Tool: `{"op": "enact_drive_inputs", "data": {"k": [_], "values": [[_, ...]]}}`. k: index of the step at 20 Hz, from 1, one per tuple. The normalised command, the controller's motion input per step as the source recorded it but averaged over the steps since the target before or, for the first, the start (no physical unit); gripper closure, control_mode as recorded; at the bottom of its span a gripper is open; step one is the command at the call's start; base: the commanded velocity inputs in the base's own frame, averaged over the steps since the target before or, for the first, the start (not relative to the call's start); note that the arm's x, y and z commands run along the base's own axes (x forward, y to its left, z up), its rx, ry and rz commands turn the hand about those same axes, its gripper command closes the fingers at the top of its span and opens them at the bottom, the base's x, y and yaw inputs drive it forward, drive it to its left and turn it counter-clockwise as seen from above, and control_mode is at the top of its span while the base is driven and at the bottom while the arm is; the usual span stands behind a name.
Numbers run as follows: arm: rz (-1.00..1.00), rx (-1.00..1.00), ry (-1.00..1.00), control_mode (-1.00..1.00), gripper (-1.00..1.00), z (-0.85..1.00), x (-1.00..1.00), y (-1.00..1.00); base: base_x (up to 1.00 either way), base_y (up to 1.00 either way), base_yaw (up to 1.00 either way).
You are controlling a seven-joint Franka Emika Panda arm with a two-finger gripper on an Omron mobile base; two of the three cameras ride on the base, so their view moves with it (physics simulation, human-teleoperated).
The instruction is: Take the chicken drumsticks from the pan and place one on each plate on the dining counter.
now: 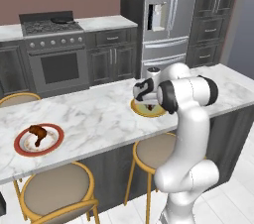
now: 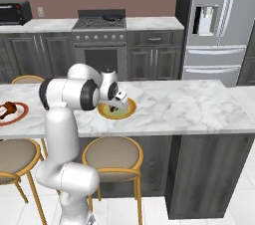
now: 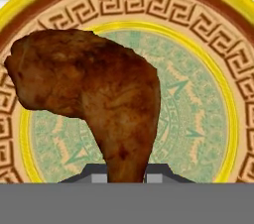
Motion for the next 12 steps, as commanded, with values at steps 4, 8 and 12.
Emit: {"op": "enact_drive_inputs", "data": {"k": [4,8,12], "values": [[0.00,0.00,0.00,-1.00,-1.00,-0.17,0.27,0.00,0.00,0.00,0.00],[0.00,0.00,0.00,-1.00,-1.00,-0.13,0.22,0.00,0.00,0.00,0.00],[0.00,0.01,0.00,-1.00,-1.00,0.00,0.11,0.00,0.00,0.00,0.00]]}}
